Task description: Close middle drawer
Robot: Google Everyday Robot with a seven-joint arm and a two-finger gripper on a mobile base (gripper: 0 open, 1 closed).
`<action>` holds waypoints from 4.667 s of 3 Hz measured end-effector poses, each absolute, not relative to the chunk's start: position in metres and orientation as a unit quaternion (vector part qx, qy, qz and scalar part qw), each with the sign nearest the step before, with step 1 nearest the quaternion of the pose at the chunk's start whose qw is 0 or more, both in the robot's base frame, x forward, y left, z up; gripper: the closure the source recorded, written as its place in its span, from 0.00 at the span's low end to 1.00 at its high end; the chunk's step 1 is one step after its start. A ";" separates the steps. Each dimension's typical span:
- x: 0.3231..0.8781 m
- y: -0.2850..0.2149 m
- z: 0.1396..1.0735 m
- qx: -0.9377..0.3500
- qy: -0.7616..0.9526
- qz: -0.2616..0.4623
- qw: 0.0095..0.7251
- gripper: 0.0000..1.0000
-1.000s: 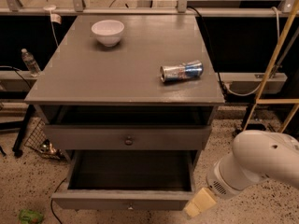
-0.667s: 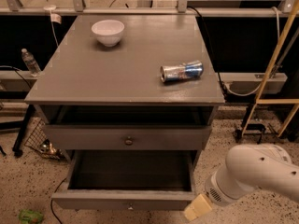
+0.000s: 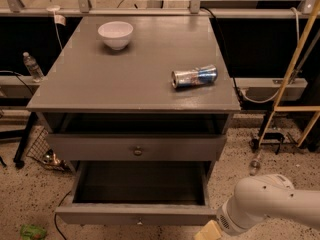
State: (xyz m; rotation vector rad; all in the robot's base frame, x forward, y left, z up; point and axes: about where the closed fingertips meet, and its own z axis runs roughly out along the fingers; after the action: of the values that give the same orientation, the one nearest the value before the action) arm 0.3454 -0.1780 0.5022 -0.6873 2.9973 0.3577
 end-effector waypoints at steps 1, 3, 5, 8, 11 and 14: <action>0.357 -0.147 0.434 -0.192 0.972 0.138 0.002 0.00; 0.360 -0.152 0.419 -0.172 0.975 0.140 0.000 0.12; 0.380 -0.152 0.377 -0.143 0.979 0.143 0.004 0.65; 0.426 -0.136 0.413 -0.143 0.957 0.171 0.183 1.00; 0.454 -0.113 0.416 -0.153 0.936 0.201 0.243 1.00; 0.538 -0.079 0.421 -0.193 0.892 0.224 0.343 1.00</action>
Offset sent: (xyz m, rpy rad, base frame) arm 0.0212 0.0442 -0.0889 0.0482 0.0658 -0.0619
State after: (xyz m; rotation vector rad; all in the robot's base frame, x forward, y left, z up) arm 0.5377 -0.0794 0.4205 -0.5012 2.3185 0.5813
